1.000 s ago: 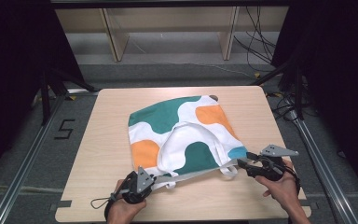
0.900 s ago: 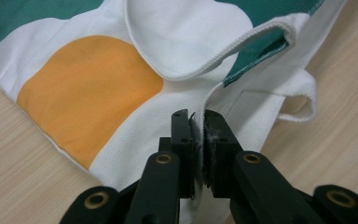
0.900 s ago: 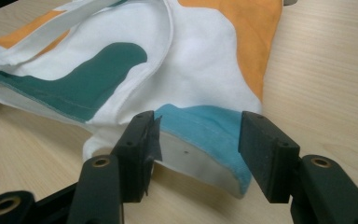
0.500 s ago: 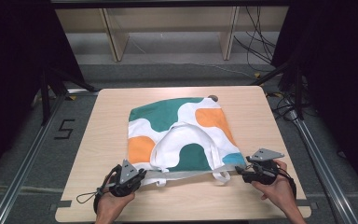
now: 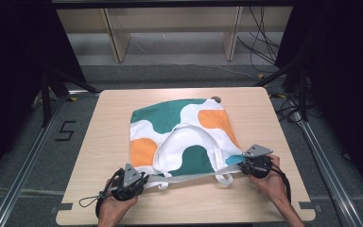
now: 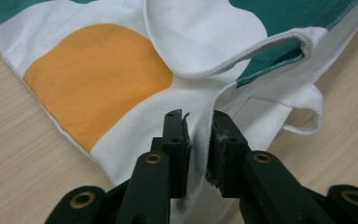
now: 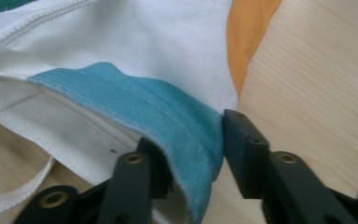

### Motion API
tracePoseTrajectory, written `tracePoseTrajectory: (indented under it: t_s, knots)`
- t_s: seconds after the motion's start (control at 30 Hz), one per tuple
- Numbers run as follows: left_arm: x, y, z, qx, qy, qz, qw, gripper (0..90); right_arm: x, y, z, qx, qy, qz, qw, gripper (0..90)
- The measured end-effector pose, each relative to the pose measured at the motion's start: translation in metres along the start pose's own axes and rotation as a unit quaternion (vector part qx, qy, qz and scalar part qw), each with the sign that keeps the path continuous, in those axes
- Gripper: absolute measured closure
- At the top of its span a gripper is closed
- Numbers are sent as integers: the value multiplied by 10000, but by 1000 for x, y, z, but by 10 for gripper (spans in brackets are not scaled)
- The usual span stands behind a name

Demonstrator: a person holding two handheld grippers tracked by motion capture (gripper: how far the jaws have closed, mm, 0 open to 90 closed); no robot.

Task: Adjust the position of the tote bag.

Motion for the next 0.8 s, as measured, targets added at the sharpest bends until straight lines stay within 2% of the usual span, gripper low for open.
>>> tracePoseTrajectory:
  t_s: [0.03,0.07,0.1,0.2,0.23,0.27,0.3,0.33,0.37,0.4,0.43,0.47,0.5,0.53,0.57,0.6,0.63,0.67,0.7,0.73,0.77,0.8]
  knots:
    - [-1,-1,-2,-28,-28,85,10000,762,0,0,0,0,0,0,10000,699]
    - [-1,-2,-2,81,-8,107,9999,738,1,-6,0,-46,-9,-19,10000,764]
    - [-1,-2,-1,74,120,185,9997,738,1,-6,0,-46,-9,-19,10000,764]
    - [-6,1,-4,138,-61,249,9996,716,3,-10,0,4,-55,-112,9999,797]
    - [-6,1,-2,165,45,271,9995,707,3,-12,1,48,-37,-129,9999,803]
    - [-7,3,-3,203,-130,240,9994,684,3,-15,1,68,-53,-179,9998,813]
    - [-7,3,-3,203,-130,240,9994,670,3,-15,1,68,-53,-179,9998,813]
    - [-6,2,-1,241,72,297,9992,651,3,-19,1,106,-105,-297,9994,816]
    - [-7,2,-4,308,-76,306,9990,651,3,-19,1,106,-105,-297,9994,816]
    - [-9,4,-8,357,-128,336,9987,609,2,-24,2,142,-20,-339,9993,817]
    - [-8,5,-9,329,-47,344,9989,609,2,-24,2,142,-20,-339,9993,817]
    - [-8,7,-11,364,-22,309,9989,569,0,-29,3,195,-2,-369,9991,817]
    - [-8,6,-14,410,-22,342,9986,569,0,-29,3,195,-2,-369,9991,817]
    - [-9,4,-17,495,-129,471,9976,526,-2,-32,6,229,157,-353,9990,817]
    - [-9,6,-16,487,-101,390,9980,512,-3,-32,4,281,83,-343,9990,817]
    - [-9,6,-16,487,-101,390,9980,511,-3,-32,2,206,53,-406,9989,816]
    - [-9,4,-13,492,-18,456,9977,511,-3,-32,2,206,53,-406,9989,816]
    - [-10,5,-10,467,-16,454,9979,529,-4,-32,3,267,143,-373,9988,816]
    - [-9,6,-5,395,-23,432,9983,534,-4,-31,1,290,41,-412,9987,816]
    - [-8,6,-2,396,3,408,9984,583,-4,-31,3,261,99,-369,9989,814]
    - [-9,8,-3,348,-120,354,9987,617,-3,-30,3,282,-24,-400,9988,814]
    - [-8,9,-3,297,9,362,9989,617,-3,-30,3,282,-24,-400,9988,814]
Point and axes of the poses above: each handheld gripper's, and its own axes: y roughly forward along the jaws, x roughly out of its top, z roughly to its left, the point moved 4 cm from there along y, roughly forward along the jaws, and after that the axes turned 4 degrees about -y, right-handed, at the moved point
